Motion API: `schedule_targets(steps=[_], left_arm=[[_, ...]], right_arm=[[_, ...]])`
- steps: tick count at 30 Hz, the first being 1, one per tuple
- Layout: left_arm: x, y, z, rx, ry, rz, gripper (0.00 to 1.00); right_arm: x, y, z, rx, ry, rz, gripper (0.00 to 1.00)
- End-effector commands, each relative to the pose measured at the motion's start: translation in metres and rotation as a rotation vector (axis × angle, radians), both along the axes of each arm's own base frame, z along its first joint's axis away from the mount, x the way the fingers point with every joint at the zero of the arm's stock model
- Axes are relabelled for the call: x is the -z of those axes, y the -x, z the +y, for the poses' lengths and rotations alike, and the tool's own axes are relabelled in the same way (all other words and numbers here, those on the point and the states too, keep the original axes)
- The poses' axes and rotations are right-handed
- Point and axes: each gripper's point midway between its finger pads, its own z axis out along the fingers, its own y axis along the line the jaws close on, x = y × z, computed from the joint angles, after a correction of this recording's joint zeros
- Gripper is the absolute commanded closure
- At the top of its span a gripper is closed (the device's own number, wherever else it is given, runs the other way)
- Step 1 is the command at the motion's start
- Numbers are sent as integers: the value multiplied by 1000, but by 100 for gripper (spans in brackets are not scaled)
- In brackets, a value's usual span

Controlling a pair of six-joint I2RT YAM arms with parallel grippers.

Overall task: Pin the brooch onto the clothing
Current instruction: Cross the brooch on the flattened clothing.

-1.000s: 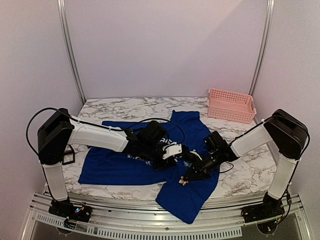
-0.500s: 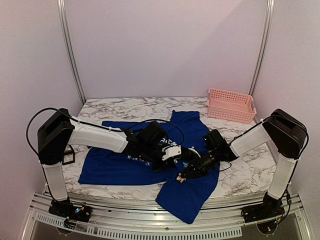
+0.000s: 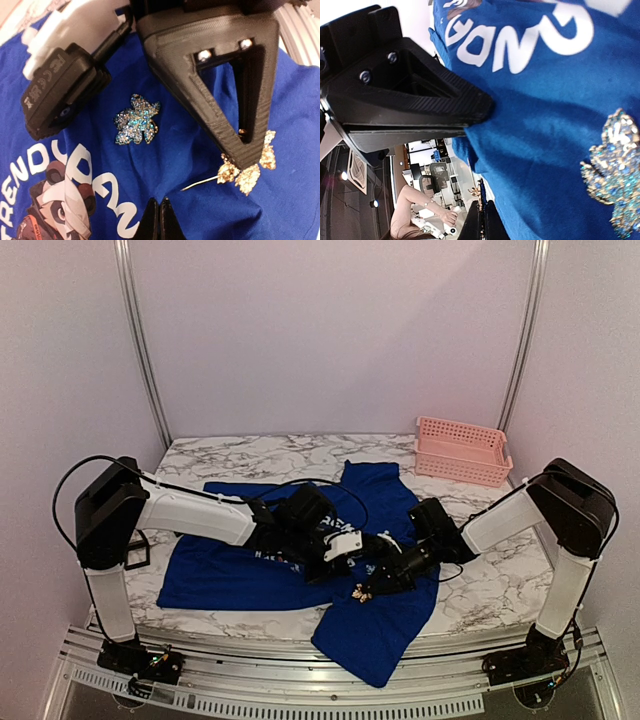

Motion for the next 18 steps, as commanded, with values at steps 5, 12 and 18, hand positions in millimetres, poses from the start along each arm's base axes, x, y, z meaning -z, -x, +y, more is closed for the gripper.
schedule_targets(steps=[5, 12, 18], left_arm=[[-14, 3, -2, 3, 35, -21, 100], [-13, 5, -3, 7, 42, -17, 100], [-12, 14, -1, 20, 37, 19, 100]], right_arm=[[15, -2, -4, 34, 38, 36, 100], [18, -10, -5, 80, 45, 38, 100], [18, -19, -6, 133, 32, 33, 100]])
